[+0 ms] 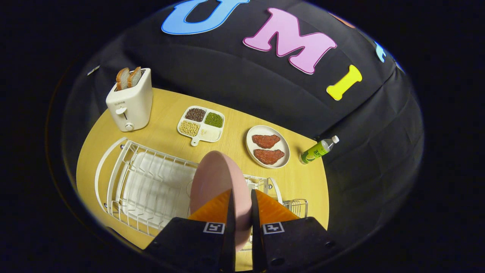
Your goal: Take the plate from the dish rack, then take the spoon from the basket and place it into the plate.
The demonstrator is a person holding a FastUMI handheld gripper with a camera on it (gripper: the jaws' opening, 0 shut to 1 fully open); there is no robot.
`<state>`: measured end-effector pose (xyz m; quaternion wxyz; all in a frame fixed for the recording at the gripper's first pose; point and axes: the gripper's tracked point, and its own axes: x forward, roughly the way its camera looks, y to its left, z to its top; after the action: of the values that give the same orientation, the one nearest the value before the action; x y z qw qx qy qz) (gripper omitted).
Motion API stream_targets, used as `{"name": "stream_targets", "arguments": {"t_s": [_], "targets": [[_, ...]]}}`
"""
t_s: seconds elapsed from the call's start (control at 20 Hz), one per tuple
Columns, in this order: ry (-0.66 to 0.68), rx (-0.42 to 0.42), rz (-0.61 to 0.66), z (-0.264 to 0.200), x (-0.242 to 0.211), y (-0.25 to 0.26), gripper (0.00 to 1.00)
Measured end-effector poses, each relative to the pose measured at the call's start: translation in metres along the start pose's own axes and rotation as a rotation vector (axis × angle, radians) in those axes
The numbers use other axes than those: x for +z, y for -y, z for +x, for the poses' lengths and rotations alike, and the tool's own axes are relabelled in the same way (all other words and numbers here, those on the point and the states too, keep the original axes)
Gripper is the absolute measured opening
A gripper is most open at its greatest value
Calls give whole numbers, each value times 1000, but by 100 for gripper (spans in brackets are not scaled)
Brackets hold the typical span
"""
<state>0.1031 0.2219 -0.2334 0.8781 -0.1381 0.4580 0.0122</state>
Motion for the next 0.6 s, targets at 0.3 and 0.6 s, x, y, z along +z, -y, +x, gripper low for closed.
{"name": "stream_targets", "arguments": {"t_s": [0.3, 0.6], "targets": [[31, 200, 191, -25, 7, 18, 21], [11, 436, 406, -58, -31, 33, 21]]}}
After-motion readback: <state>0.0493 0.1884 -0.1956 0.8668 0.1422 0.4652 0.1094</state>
